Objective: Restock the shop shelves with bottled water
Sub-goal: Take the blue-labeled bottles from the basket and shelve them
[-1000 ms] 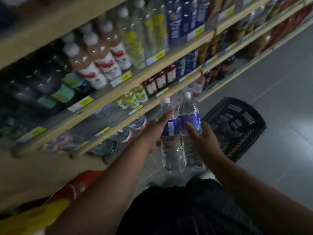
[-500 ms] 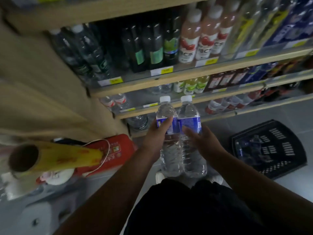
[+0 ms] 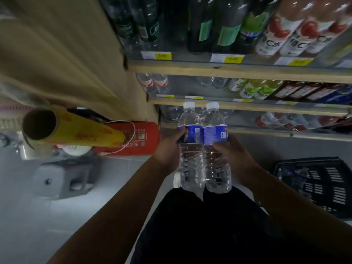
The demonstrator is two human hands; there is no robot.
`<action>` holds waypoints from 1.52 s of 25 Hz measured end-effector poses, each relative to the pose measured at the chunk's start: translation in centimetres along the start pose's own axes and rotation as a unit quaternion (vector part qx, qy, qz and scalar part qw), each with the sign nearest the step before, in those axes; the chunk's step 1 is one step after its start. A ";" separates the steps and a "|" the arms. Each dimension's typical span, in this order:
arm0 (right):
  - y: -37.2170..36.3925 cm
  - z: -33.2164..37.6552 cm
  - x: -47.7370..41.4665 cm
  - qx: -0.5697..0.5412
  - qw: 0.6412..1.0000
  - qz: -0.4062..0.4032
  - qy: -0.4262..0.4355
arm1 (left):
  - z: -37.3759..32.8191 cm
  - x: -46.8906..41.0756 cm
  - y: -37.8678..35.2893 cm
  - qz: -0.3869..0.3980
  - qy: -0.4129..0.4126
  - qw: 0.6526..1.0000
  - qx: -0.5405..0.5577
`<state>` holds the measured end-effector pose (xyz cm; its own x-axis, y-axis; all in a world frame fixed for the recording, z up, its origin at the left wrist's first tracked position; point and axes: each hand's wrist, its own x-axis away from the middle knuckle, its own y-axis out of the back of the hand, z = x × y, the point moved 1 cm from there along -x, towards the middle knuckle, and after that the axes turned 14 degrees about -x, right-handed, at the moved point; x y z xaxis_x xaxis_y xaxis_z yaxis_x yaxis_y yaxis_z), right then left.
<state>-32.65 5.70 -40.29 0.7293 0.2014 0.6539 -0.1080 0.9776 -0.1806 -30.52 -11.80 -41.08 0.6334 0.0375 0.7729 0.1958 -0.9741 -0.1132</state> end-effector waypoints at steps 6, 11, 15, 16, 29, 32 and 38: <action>1.5 0.9 -4.6 0.039 0.998 0.054 -0.001 | 1.0 -3.1 -1.8 -0.070 -0.058 0.995 0.043; 4.1 0.9 -9.1 0.073 0.994 0.081 0.004 | 1.5 -6.7 -3.7 -0.108 -0.072 0.991 0.029; 5.6 -0.3 -11.9 0.102 0.990 0.094 -0.007 | 2.9 -9.8 -5.0 -0.121 -0.043 0.991 0.023; 5.7 -0.7 -12.6 0.103 0.990 0.094 -0.011 | 3.2 -10.8 -5.1 -0.124 -0.035 0.991 0.031; 6.4 -10.7 -22.1 0.031 0.998 0.015 0.058 | 8.3 -21.1 -2.3 -0.105 -0.095 0.989 -0.042; 6.9 -11.6 -24.8 0.035 0.996 0.010 0.083 | 8.9 -24.3 -1.8 -0.111 -0.118 0.984 -0.074; 8.5 -10.1 -28.3 0.140 0.976 0.033 0.161 | 7.9 -28.5 -2.1 -0.062 -0.164 0.984 -0.036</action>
<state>-47.39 7.73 -67.76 0.8843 0.2789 0.3745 -0.3092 0.9507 0.0223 -43.07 -9.10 -67.75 0.8178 0.2150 0.5338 0.2404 -0.9704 0.0225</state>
